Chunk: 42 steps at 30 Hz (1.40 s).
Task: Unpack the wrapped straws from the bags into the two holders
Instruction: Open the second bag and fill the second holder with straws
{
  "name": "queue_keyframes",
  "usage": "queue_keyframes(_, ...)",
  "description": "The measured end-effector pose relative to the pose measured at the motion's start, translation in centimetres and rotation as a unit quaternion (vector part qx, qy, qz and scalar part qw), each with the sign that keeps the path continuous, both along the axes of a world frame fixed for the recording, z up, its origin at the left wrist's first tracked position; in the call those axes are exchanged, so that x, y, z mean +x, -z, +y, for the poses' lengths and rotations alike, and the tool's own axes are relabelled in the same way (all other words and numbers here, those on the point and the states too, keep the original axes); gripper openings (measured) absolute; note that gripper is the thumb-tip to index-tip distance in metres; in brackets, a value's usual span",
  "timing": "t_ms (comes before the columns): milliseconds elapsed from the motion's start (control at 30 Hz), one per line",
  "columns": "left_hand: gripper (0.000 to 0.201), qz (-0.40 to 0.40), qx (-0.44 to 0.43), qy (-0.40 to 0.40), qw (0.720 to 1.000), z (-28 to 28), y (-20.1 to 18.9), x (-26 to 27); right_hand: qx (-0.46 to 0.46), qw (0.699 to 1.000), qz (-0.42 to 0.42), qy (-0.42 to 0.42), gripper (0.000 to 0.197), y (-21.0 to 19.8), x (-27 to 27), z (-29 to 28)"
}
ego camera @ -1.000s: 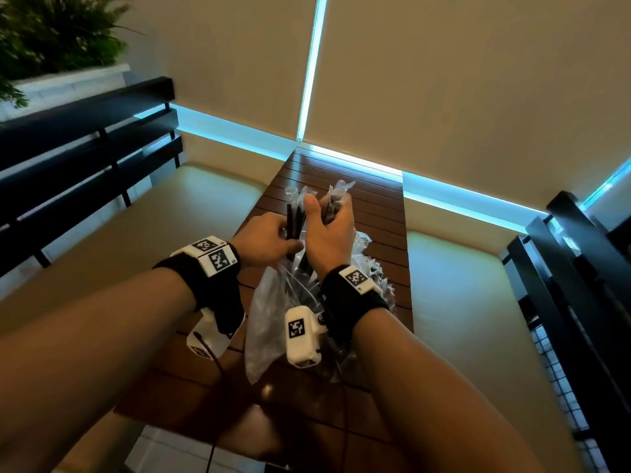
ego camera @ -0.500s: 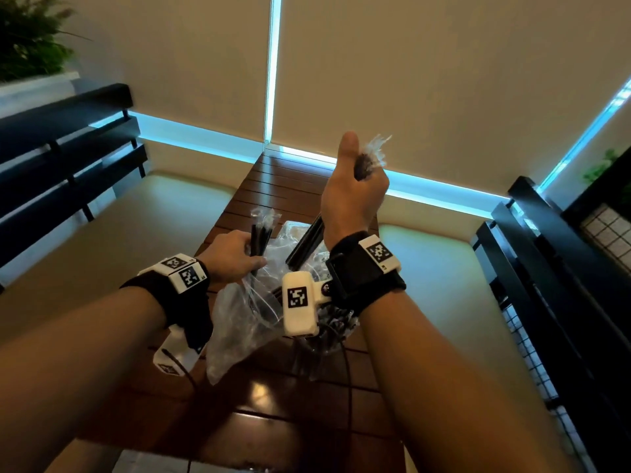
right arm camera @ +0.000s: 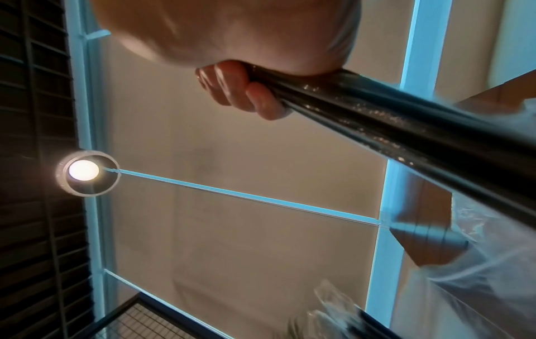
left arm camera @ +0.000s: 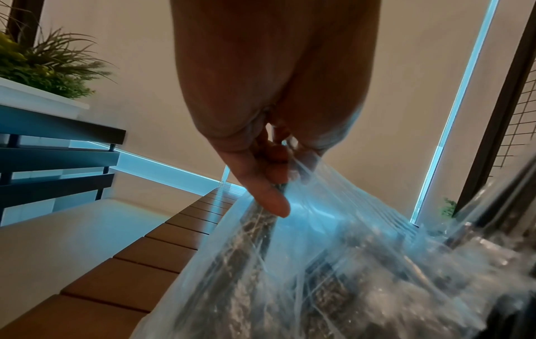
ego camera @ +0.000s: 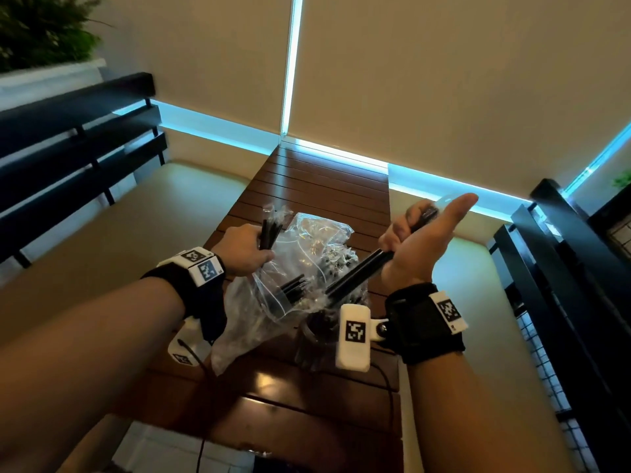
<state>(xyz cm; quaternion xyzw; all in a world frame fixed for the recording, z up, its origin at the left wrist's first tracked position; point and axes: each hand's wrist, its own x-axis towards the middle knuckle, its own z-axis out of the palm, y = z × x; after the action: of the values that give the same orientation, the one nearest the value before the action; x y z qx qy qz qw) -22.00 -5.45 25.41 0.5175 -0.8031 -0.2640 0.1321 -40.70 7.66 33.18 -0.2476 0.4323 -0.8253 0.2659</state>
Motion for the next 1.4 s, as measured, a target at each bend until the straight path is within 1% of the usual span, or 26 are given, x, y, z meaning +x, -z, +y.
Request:
queue_keyframes(133, 0.017, 0.008, -0.019, -0.033, 0.999, -0.3, 0.3, 0.4, -0.032, 0.999, -0.013, 0.008, 0.064, -2.0, -0.4, 0.8)
queue_keyframes(233, 0.022, -0.001, -0.026, -0.062, 0.998, -0.9, 0.5, 0.7, -0.051, 0.999, -0.017, 0.005, 0.065, -3.6, -0.7, 0.9)
queue_keyframes(367, 0.016, 0.002, -0.028, -0.111, 0.993, -1.8, 0.9, 1.3, -0.059, 0.998, 0.004, -0.001, 0.064, -4.6, -0.4, 0.2)
queue_keyframes(467, 0.015, 0.021, -0.026, -0.134, 0.99, -2.4, 0.8, 2.2, -0.02, 0.999, 0.039, -0.007, 0.061, -3.0, 0.7, -1.3)
queue_keyframes(567, 0.016, 0.051, -0.016, -0.149, 0.987, -2.8, 1.1, 2.7, 0.012, 0.996, 0.077, -0.03, 0.06, -0.5, 2.0, -2.6)
queue_keyframes(667, 0.016, 0.071, -0.008, -0.146, 0.987, -3.2, 1.6, 3.0, 0.033, 0.991, 0.117, -0.047, 0.057, 2.0, 2.7, -3.5)
queue_keyframes(767, 0.016, 0.064, -0.008, -0.135, 0.989, -3.4, 1.9, 3.2, 0.056, 0.983, 0.165, -0.06, 0.057, 4.3, 2.9, -4.3)
queue_keyframes(900, 0.016, 0.065, -0.01, -0.126, 0.99, -3.7, 2.2, 3.1, 0.087, 0.975, 0.196, -0.052, 0.057, 7.5, 2.6, -4.5)
queue_keyframes(1033, 0.023, 0.058, -0.02, -0.121, 0.991, -3.9, 2.4, 3.0, 0.153, 0.963, 0.22, -0.011, 0.058, 10.1, 1.9, -4.1)
queue_keyframes(1100, 0.023, 0.056, -0.019, -0.116, 0.992, -4.0, 2.4, 2.9, 0.173, 0.952, 0.253, 0.002, 0.06, 10.7, 1.6, -4.0)
queue_keyframes(1233, 0.019, 0.054, -0.021, -0.109, 0.992, -4.0, 2.4, 2.4, 0.192, 0.908, 0.37, 0.037, 0.057, 11.1, 1.1, -3.6)
queue_keyframes(1333, 0.017, 0.05, -0.028, -0.102, 0.993, -3.7, 2.4, 1.9, 0.243, 0.861, 0.443, 0.053, 0.048, 11.7, 0.7, -3.0)
queue_keyframes(1400, 0.018, 0.047, -0.032, -0.096, 0.994, -3.6, 2.3, 1.6, 0.28, 0.819, 0.498, 0.045, 0.041, 12.5, 0.6, -2.4)
